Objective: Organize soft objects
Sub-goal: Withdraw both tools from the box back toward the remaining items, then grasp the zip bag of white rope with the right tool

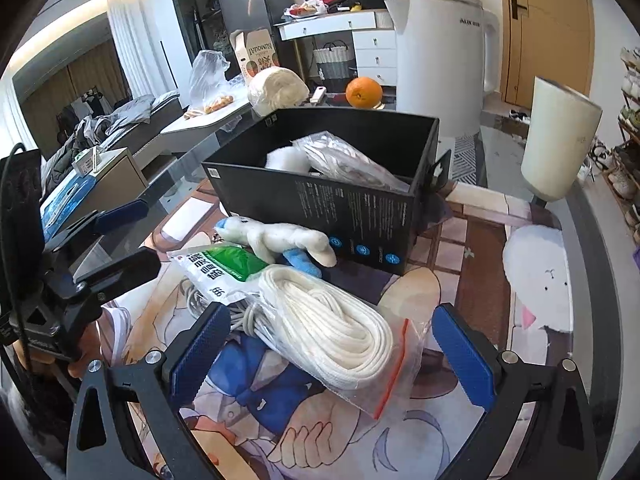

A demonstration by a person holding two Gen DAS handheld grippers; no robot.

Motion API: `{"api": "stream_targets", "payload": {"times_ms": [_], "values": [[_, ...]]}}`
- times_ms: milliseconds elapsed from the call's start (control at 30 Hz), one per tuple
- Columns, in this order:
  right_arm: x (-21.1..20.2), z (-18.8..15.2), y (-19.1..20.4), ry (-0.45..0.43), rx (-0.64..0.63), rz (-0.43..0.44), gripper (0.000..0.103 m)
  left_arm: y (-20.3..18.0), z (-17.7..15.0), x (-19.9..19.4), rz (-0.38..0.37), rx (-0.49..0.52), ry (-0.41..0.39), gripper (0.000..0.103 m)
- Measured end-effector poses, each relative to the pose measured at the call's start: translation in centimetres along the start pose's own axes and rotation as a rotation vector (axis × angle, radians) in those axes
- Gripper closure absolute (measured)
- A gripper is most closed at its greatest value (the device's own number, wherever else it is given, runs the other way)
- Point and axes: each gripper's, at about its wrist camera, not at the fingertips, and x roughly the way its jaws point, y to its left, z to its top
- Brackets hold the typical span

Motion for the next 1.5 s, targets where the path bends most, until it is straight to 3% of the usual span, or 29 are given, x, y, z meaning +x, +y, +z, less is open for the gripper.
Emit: {"api": "stream_targets", "payload": {"times_ms": [567,1100,1500], "values": [[2.2,-0.4,-1.2,0.054,0.068,-0.03,0.001,-0.2,-0.1,0.4,-0.003,0.016,0.023,0.0],[3.0,-0.2,-1.2,0.062,0.088,0.017,0.001,-0.3,-0.1,0.7,-0.004,0.021,0.032,0.0],[2.6,-0.2,-1.0,0.042,0.076,0.062,0.012,-0.3,-0.1,0.7,-0.005,0.014,0.03,0.0]]}}
